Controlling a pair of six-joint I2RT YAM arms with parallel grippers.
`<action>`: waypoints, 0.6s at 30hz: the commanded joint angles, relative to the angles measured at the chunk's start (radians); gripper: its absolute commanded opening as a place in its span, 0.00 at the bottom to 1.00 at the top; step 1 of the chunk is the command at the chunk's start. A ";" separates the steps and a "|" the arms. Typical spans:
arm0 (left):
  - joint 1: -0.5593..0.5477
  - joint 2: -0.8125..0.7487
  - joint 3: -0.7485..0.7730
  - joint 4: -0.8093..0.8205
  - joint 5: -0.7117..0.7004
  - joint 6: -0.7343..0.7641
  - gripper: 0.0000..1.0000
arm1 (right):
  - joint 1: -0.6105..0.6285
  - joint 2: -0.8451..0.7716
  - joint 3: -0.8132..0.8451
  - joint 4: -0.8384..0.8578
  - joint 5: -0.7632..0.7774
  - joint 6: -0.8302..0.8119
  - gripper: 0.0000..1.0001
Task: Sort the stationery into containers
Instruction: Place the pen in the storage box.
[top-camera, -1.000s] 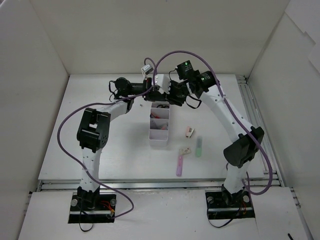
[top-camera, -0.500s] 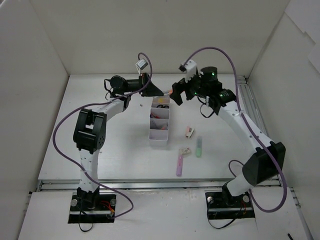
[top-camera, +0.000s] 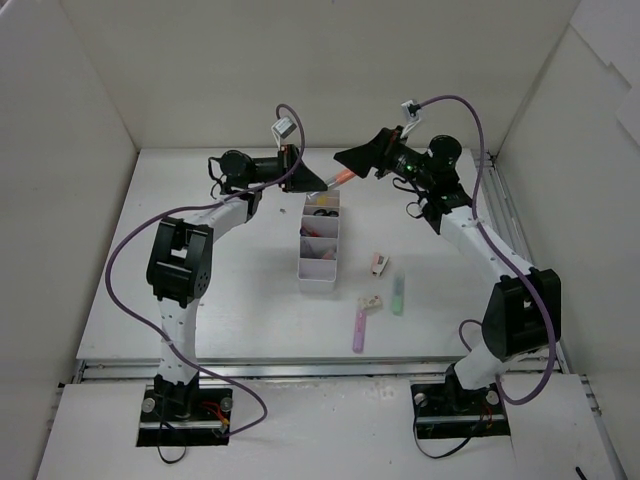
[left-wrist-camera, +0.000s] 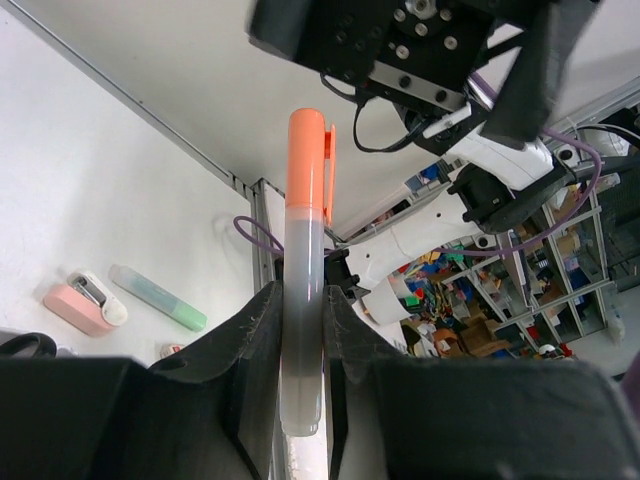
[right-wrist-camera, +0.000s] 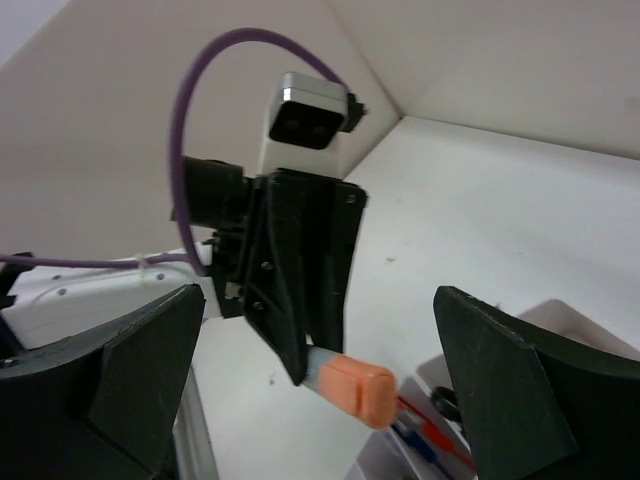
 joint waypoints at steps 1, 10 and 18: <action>0.001 -0.083 0.065 0.414 0.001 -0.005 0.00 | 0.032 -0.016 0.018 0.218 -0.075 0.100 0.96; 0.019 -0.091 0.067 0.414 -0.018 0.010 0.00 | 0.026 0.007 -0.054 0.215 -0.069 0.119 0.95; 0.019 -0.100 0.062 0.403 -0.033 0.024 0.00 | 0.025 0.008 -0.056 0.216 -0.092 0.105 0.76</action>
